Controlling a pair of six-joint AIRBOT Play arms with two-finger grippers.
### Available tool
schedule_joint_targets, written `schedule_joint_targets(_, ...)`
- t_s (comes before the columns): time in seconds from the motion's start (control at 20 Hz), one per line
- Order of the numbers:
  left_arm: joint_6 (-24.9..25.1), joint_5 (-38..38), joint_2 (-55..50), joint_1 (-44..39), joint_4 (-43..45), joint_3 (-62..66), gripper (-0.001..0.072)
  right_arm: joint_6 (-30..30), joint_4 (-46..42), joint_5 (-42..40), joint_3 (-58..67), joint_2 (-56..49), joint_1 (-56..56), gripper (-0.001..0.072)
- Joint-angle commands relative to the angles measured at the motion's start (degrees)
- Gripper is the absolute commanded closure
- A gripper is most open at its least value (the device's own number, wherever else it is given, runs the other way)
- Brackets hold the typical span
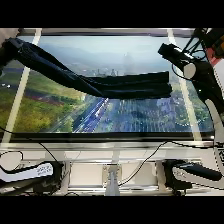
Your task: Fold the clothes and pants, and hang the long-sleeved shirts on hangers.
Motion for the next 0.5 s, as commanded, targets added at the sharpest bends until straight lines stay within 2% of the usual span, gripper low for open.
schedule_joint_targets(0.0, 2.0, -4.2, 2.2, 0.0, -0.2, 0.2, 0.0661, -1.0, 5.4, 3.9, 3.2, -4.8, 6.2, 0.0685)
schedule_joint_targets(0.25, 2.1, -8.3, 2.6, 0.0, -0.4, 0.3, 0.0661, -5.7, 11.4, 11.1, 15.4, -18.1, 15.6, 0.0686)
schedule_joint_targets(0.35, 6.0, -11.3, 3.1, 0.0, -0.4, 0.3, 0.0661, -6.0, 13.9, 15.0, 21.6, -24.0, 18.3, 0.0687)
schedule_joint_targets(0.45, 7.8, -12.9, 3.7, 0.0, -0.9, 0.3, 0.0661, -6.0, 22.0, 17.0, 26.5, -29.6, 19.9, 0.0687)
